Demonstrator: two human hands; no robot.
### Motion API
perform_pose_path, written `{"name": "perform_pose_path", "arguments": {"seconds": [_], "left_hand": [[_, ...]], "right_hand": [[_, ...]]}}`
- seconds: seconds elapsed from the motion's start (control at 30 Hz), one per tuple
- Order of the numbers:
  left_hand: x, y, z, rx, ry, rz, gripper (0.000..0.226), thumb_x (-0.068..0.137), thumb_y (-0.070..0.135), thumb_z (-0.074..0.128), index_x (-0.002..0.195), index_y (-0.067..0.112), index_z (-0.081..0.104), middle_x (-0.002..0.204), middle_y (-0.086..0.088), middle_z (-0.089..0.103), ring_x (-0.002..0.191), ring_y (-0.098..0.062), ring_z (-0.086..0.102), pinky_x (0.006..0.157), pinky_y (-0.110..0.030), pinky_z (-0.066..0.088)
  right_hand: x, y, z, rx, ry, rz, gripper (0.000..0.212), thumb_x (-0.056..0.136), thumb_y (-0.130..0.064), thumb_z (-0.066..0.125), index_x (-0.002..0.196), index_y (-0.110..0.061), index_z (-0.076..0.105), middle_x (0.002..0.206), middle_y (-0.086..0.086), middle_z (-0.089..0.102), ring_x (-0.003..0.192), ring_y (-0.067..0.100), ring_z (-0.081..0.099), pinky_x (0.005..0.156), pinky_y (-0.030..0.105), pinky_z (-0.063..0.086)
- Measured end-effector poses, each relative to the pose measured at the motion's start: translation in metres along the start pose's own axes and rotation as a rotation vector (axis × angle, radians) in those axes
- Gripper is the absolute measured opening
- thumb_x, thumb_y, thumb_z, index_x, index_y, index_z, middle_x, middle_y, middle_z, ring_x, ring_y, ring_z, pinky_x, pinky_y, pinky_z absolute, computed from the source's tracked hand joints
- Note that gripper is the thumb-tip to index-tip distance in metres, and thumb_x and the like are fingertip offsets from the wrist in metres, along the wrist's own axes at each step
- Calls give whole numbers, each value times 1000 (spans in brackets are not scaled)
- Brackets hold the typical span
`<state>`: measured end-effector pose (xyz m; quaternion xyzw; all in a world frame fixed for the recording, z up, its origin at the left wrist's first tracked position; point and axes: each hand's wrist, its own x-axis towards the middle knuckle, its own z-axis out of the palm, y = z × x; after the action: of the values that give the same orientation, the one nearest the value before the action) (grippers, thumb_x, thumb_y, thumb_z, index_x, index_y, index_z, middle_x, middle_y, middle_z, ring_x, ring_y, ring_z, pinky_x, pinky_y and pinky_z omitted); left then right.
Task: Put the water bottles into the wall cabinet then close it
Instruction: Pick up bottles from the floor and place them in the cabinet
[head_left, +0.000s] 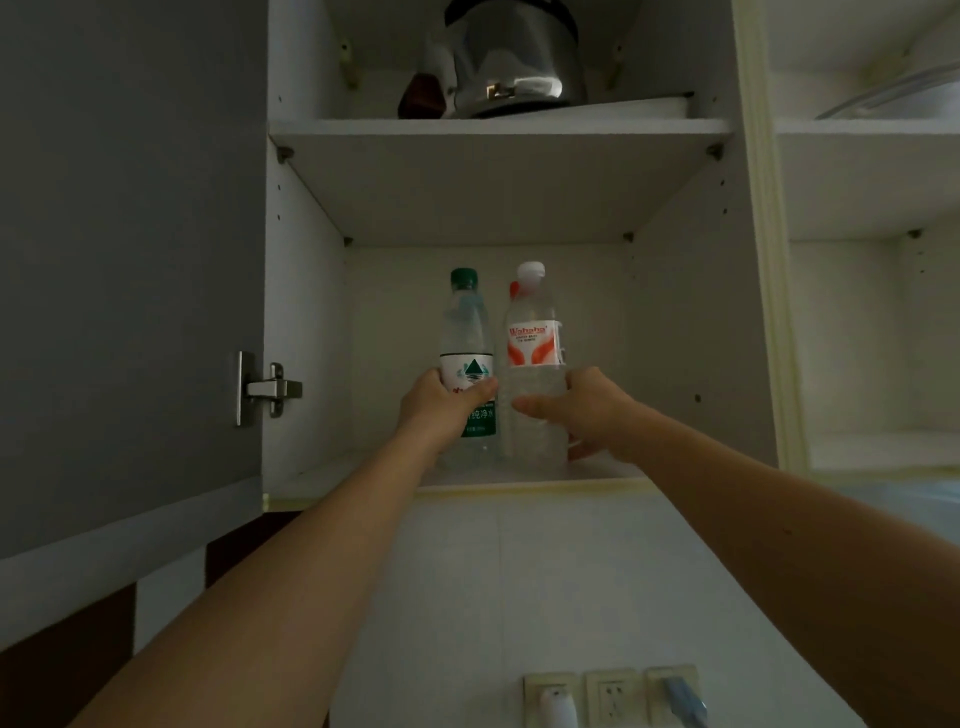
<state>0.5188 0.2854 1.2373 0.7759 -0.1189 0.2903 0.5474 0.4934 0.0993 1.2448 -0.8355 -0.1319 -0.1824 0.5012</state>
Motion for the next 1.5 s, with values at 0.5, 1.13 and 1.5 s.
{"name": "perform_pose_path", "arguments": {"seconds": [0.5, 1.13, 1.5], "left_hand": [[-5, -4, 1, 284, 53, -32, 67, 89, 48, 73, 135, 6, 47, 131, -15, 60, 113, -31, 61, 79, -35, 48], [-350, 97, 25, -25, 38, -31, 44, 109, 41, 37, 101, 8, 63, 75, -6, 68, 63, -15, 66, 55, -26, 54], [-569, -27, 111, 153, -211, -214, 60, 106, 43, 42, 57, 15, 62, 45, 11, 53, 46, -3, 46, 54, -30, 36]], "right_hand": [[-9, 3, -10, -162, 65, -45, 56, 91, -44, 73, 134, -13, 57, 94, -5, 64, 86, 16, 67, 70, 30, 59], [-339, 68, -122, 195, -6, -135, 31, 103, -30, 53, 86, -10, 70, 69, 6, 70, 58, 16, 64, 50, 31, 54], [-547, 222, -88, 84, -33, 129, 48, 103, -32, 52, 60, -15, 66, 45, -3, 55, 43, 9, 46, 48, 23, 37]]}}
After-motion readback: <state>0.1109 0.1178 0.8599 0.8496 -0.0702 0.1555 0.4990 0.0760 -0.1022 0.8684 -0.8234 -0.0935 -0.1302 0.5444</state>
